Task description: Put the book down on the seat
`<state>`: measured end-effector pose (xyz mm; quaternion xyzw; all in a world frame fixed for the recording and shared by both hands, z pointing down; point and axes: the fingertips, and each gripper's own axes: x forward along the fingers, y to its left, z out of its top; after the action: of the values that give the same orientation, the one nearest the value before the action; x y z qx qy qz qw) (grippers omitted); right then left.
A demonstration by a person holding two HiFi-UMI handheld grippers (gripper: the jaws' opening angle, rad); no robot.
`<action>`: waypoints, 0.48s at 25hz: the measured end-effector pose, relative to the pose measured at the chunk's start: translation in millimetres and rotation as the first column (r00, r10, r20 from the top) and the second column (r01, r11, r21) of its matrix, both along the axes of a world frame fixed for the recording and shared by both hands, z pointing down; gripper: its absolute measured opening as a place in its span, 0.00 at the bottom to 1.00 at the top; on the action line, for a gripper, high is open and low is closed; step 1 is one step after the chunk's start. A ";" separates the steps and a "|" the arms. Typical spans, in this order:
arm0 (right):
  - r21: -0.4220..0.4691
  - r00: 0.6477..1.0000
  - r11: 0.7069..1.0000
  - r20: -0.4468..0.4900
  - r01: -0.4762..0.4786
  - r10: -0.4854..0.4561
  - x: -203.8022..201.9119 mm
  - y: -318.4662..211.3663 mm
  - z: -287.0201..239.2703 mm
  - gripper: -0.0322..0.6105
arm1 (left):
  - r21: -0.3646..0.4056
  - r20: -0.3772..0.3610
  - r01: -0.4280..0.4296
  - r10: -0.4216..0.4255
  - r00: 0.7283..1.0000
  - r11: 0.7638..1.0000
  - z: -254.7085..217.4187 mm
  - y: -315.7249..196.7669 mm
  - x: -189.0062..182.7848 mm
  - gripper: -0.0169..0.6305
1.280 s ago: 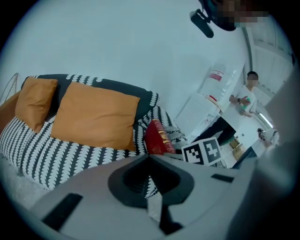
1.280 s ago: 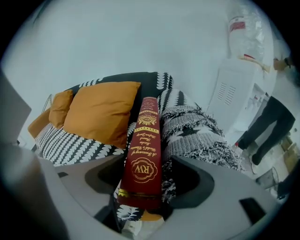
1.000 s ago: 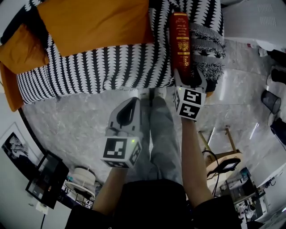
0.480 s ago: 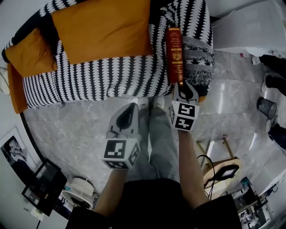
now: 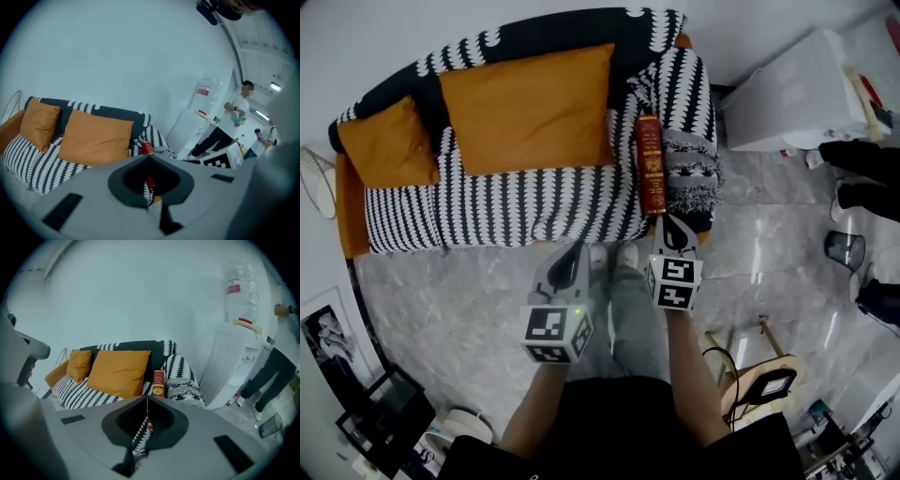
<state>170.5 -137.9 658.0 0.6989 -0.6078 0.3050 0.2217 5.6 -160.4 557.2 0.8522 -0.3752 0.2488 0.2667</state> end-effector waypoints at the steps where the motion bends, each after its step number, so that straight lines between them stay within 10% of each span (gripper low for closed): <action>1: 0.008 1.000 1.000 0.002 0.004 -0.004 -0.6 0.1 -8.1 0.07 | 0.009 -0.003 -0.011 0.011 1.000 1.000 -5.9 0.3 1.7 0.05; 12: 0.166 0.998 0.985 0.032 0.050 -0.056 -12.2 8.0 -111.8 0.07 | 0.101 -0.058 -0.038 0.044 0.997 0.994 -73.1 1.2 25.5 0.05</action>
<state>158.3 -129.9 546.2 0.6927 -0.6532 0.2606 0.1600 31.1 -159.2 484.1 0.8792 -0.3612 0.2092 0.2297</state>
